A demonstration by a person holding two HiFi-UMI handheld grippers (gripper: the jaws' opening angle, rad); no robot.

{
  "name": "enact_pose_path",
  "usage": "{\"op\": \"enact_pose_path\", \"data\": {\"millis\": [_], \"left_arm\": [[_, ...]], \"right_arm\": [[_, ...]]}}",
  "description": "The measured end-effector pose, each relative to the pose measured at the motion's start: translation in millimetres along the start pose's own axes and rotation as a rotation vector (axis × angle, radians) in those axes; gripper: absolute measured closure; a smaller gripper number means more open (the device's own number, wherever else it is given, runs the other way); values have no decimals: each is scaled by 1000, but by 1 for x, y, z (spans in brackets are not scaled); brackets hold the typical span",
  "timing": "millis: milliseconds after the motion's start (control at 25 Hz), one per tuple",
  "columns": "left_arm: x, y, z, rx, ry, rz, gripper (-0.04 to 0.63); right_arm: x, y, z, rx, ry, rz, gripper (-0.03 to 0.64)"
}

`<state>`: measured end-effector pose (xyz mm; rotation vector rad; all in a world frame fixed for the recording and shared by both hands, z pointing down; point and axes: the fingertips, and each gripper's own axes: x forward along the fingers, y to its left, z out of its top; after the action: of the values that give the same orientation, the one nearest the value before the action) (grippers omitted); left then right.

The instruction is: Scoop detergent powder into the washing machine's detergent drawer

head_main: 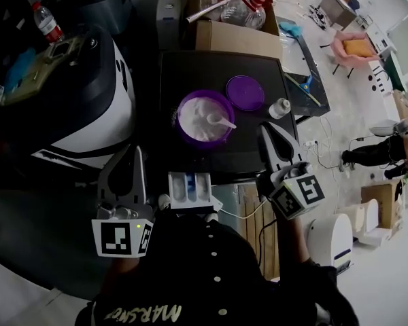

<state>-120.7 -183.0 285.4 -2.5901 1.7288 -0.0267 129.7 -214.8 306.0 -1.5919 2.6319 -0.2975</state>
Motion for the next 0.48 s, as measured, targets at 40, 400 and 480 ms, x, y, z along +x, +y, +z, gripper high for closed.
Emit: {"op": "enact_pose_path", "data": {"millis": [40,400,480], "left_arm": [[-1,1,2,4,-5,4,588],[-9,10,25,37,-50,43,588],[-10,11,29,40,-57,48,589]], "right_arm": [[-7,-2,10,-15,-32,-17,577],[-44,-3,64,-119,-200,-97,586],[-49,-6,59,-94,-216,-109,588]]}}
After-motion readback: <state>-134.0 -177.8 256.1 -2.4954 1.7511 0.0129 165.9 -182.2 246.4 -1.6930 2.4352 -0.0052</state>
